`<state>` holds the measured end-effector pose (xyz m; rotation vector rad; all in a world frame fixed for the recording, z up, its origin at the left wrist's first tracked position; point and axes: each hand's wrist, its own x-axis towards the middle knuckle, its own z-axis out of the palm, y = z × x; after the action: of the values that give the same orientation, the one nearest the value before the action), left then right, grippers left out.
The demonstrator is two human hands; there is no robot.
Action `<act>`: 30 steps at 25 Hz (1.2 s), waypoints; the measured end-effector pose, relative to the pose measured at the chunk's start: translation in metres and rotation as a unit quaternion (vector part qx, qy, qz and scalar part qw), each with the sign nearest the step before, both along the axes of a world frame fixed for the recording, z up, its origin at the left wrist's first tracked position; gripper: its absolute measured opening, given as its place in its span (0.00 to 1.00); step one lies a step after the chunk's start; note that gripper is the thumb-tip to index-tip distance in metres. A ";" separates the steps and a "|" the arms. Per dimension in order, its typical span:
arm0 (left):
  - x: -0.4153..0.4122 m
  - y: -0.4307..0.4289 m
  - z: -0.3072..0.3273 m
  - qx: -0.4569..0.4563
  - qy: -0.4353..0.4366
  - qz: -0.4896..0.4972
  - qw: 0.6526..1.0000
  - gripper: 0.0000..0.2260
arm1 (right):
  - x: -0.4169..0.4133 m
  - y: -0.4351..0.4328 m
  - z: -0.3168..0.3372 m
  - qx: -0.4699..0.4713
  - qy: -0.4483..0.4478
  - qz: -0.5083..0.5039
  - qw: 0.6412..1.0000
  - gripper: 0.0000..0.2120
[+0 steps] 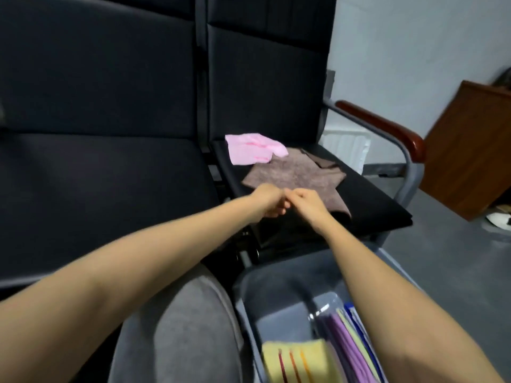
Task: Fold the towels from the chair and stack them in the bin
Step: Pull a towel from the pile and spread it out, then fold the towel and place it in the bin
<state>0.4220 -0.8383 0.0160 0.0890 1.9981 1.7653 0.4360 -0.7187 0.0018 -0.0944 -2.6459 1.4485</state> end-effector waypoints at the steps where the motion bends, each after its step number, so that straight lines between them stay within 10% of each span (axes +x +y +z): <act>1: -0.011 -0.005 -0.007 -0.007 0.048 0.034 0.998 0.14 | -0.012 -0.004 -0.001 0.011 0.003 0.008 1.000 0.18; 8: -0.112 -0.030 -0.018 -0.233 0.272 0.117 0.926 0.10 | -0.107 -0.012 0.003 0.200 -0.013 -0.046 0.979 0.04; 12: -0.168 -0.037 -0.038 -0.438 0.347 0.015 0.829 0.18 | -0.127 -0.021 -0.023 0.368 0.012 -0.022 0.929 0.22; 16: -0.201 -0.035 -0.064 -0.426 0.338 0.061 0.837 0.19 | -0.139 -0.016 -0.046 0.409 -0.018 -0.009 0.912 0.23; 19: -0.199 -0.027 -0.066 -0.498 0.378 0.085 0.776 0.16 | -0.147 -0.020 -0.034 0.425 -0.047 -0.006 0.904 0.21; 26: -0.178 -0.037 -0.070 -0.252 0.387 0.297 0.836 0.08 | -0.155 -0.052 -0.042 0.472 -0.023 -0.086 0.877 0.19; 30: -0.168 -0.036 -0.065 -0.161 0.421 0.225 0.864 0.08 | -0.156 -0.054 -0.050 0.459 0.125 -0.120 0.871 0.32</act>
<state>0.2544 -0.8747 -0.0494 0.3635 3.1395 1.7901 0.2795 -0.7724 -0.0486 -0.1215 -2.6642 0.0326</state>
